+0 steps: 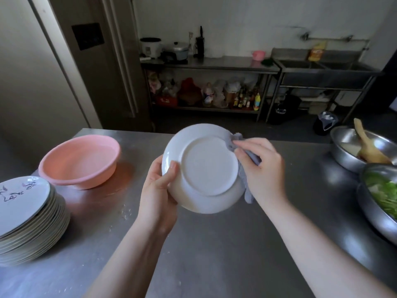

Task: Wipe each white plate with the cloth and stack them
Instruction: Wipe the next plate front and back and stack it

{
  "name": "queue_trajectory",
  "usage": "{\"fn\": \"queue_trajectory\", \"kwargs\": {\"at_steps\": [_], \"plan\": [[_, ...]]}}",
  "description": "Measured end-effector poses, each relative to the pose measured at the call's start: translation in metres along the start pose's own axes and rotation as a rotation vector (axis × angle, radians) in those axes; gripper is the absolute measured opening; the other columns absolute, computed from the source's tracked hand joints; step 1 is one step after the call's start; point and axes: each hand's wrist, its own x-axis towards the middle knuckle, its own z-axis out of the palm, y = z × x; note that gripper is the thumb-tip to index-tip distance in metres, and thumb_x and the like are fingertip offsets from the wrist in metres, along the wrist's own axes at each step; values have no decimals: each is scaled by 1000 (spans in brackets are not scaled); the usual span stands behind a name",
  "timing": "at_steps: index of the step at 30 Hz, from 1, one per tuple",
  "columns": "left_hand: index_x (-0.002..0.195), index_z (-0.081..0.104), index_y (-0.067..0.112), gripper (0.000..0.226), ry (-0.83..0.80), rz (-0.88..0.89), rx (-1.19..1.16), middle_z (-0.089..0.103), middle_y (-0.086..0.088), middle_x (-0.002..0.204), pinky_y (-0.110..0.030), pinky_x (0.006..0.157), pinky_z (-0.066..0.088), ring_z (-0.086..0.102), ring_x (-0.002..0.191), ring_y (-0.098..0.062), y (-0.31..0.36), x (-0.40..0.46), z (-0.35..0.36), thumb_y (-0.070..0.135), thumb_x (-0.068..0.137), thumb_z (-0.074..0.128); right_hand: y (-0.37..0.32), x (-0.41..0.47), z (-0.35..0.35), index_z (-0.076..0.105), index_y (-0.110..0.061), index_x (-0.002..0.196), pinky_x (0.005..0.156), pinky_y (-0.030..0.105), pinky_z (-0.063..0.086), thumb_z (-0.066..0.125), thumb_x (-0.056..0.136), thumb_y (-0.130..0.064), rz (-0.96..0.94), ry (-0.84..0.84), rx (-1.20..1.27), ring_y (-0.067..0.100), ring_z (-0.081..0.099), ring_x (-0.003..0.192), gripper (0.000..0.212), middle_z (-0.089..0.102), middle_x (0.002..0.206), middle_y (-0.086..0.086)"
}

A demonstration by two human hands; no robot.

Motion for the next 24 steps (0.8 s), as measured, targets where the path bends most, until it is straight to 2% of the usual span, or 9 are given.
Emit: {"fn": "queue_trajectory", "kwargs": {"at_steps": [4,7,9,11,14,16,18,20,24], "plan": [[123,58,20,25,124,14,-141,70,1,114,-31,77,58,68,99,-13,-6,3,11,19,98,53,10,-39,12,74,-15,97,82,10,41,69,83,2,32,182,23,0,59,90,23,62,94,-1],[116,58,22,18,177,0,-191,70,1,109,-35,85,54,69,94,-12,-10,4,21,21,100,51,8,-66,27,75,-13,96,81,13,43,70,81,1,-107,133,-11,11,60,89,21,62,94,-4],[121,55,17,23,162,-8,-200,68,-8,114,-39,86,53,68,98,-20,-13,3,27,24,100,50,3,-71,34,77,-13,96,81,18,45,70,82,-3,-248,75,-72,15,59,87,18,64,93,-3],[126,52,13,28,125,-19,-231,66,-17,115,-41,81,55,66,100,-30,-16,0,33,25,100,49,-4,-69,42,77,-13,96,79,25,48,69,83,-3,-357,21,-119,18,57,85,18,64,90,0],[123,54,13,25,112,-49,-317,70,-17,103,-35,70,58,70,89,-29,-19,-1,35,23,101,48,-11,-62,49,77,-14,95,72,32,49,68,84,-3,-435,-41,-176,21,55,81,18,64,87,0],[125,54,14,27,131,-59,-326,69,-17,108,-36,71,59,70,93,-30,-16,2,31,24,101,48,-5,-58,44,77,-13,95,73,30,48,69,83,-2,-460,-45,-182,20,55,81,18,64,88,1],[119,57,17,22,173,-42,-296,70,-10,110,-37,77,59,70,96,-23,-13,8,23,23,100,49,5,-52,31,77,-12,94,78,24,46,71,80,2,-392,23,-132,20,56,84,20,64,90,2],[112,60,23,16,210,-32,-273,73,2,104,-33,79,58,71,90,-12,-13,11,14,22,100,51,15,-42,19,77,-10,93,77,15,44,72,79,5,-249,93,-79,21,58,83,22,64,91,1],[120,58,21,21,229,-77,-237,72,5,108,-27,67,59,71,89,-8,-28,8,2,21,100,51,28,-25,11,77,-11,92,75,14,44,70,80,5,-42,64,-2,9,60,84,21,63,91,-4]]}}
